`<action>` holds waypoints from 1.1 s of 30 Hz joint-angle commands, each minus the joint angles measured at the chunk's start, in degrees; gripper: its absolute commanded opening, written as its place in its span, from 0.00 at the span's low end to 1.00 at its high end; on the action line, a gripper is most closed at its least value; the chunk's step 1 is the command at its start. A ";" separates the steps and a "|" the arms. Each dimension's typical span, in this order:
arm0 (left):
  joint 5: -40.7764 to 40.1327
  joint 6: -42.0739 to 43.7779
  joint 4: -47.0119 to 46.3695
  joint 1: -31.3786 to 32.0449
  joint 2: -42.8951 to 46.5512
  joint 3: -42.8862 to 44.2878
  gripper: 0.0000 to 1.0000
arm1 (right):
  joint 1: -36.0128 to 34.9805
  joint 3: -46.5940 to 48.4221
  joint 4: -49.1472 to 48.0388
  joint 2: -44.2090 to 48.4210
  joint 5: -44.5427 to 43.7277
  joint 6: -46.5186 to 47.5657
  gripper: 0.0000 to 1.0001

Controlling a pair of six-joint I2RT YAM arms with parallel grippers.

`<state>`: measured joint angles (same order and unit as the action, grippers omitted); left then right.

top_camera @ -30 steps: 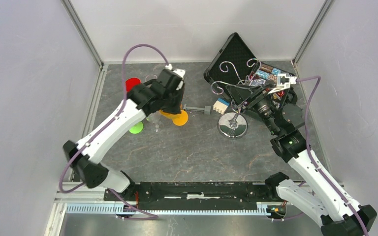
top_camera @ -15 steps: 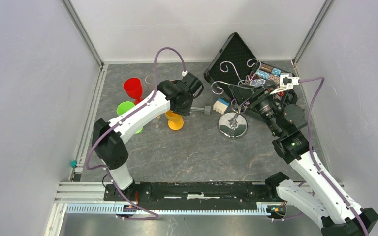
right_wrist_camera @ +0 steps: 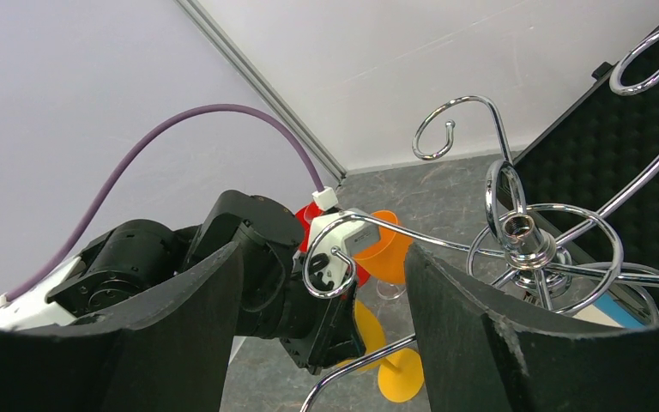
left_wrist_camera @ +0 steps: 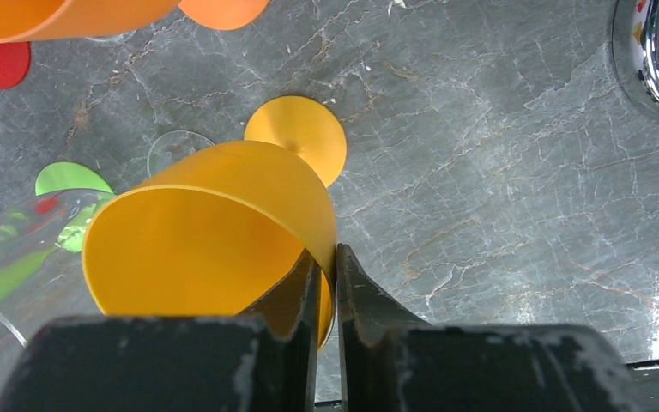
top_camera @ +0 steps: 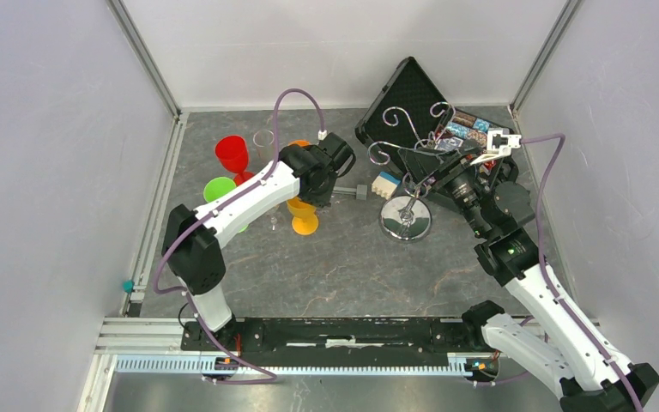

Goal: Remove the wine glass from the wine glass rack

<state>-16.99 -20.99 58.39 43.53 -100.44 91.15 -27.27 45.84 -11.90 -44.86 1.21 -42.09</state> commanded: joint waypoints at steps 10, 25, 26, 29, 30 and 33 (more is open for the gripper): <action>-4.84 1.55 -2.52 0.24 9.30 1.61 0.48 | -0.06 2.31 0.13 1.28 -0.86 1.49 0.75; -11.79 0.04 -5.34 0.24 35.76 -0.60 1.00 | -0.06 11.39 15.52 6.25 -15.28 18.33 0.94; -12.84 -0.16 -5.35 0.24 38.30 -1.14 1.00 | -0.05 11.98 16.93 7.04 -17.73 20.22 0.98; -15.96 -0.27 -5.47 0.24 45.64 -3.05 1.00 | -0.07 12.98 20.65 10.15 -25.20 24.66 0.98; -16.86 -0.34 -5.46 0.24 47.77 -3.51 1.00 | -0.06 12.99 21.41 11.33 -27.59 26.21 0.98; -19.51 -0.04 -6.12 0.24 55.26 -5.54 1.00 | -0.01 12.02 23.20 15.26 -36.49 29.40 0.98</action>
<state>-30.39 -20.51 54.00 43.53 -52.36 87.92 -27.27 56.84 6.85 -33.30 -20.80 -20.43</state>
